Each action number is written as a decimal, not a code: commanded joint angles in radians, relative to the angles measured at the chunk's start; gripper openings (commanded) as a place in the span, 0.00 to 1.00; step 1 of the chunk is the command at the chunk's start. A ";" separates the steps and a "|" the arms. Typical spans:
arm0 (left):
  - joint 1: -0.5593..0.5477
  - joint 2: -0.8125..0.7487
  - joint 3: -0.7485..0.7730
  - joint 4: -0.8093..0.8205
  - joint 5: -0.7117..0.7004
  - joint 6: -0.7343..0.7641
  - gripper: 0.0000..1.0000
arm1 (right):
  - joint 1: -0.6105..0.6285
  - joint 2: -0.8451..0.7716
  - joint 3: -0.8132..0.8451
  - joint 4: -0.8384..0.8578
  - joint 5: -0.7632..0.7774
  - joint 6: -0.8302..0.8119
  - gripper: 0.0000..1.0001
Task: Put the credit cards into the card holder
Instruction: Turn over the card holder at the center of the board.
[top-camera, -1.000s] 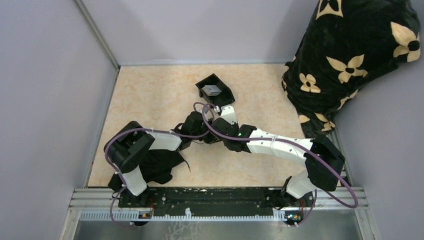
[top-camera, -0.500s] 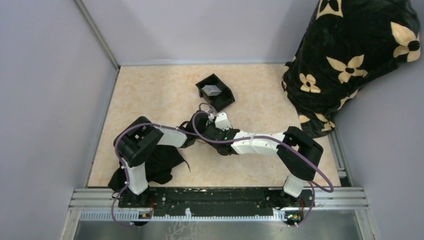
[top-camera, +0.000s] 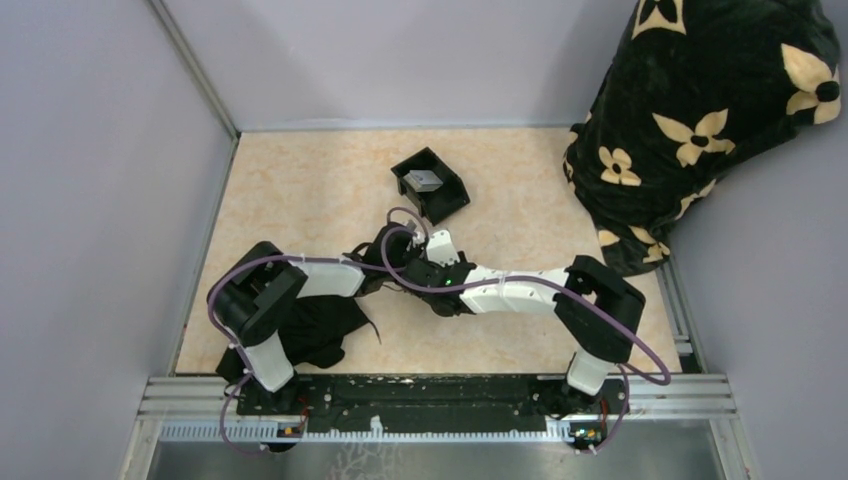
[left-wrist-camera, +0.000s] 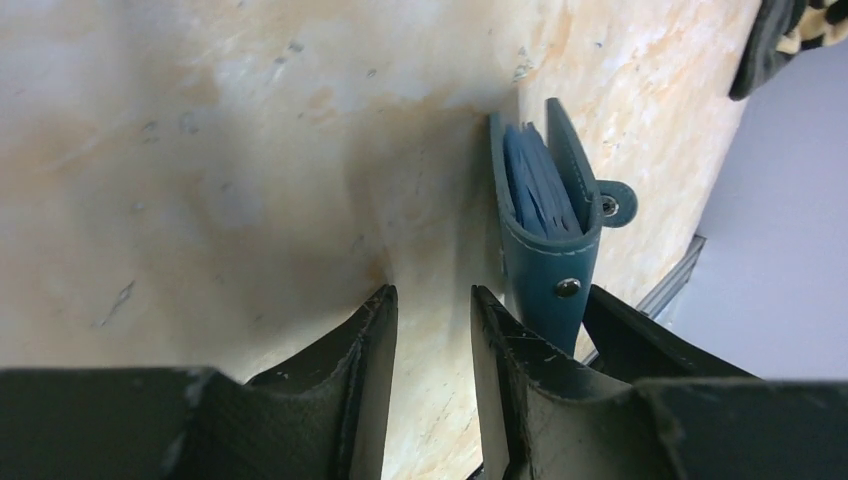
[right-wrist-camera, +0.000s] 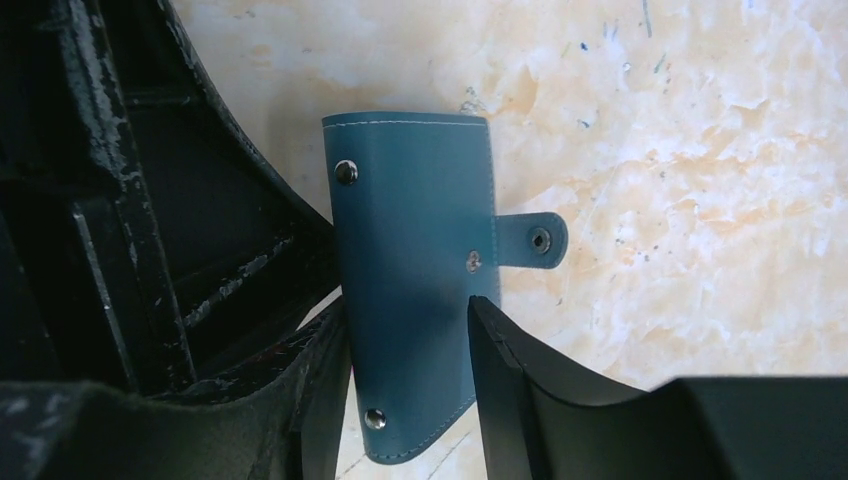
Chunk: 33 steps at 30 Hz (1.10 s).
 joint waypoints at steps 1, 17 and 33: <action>-0.023 -0.050 -0.001 -0.144 -0.113 0.020 0.42 | 0.067 -0.042 0.049 0.061 -0.126 -0.014 0.47; -0.012 -0.072 -0.007 -0.237 -0.146 0.026 0.43 | 0.049 -0.339 -0.003 0.028 -0.095 0.013 0.48; -0.018 -0.116 0.048 -0.204 -0.104 0.051 0.46 | -0.349 -0.537 -0.287 0.235 -0.395 0.057 0.47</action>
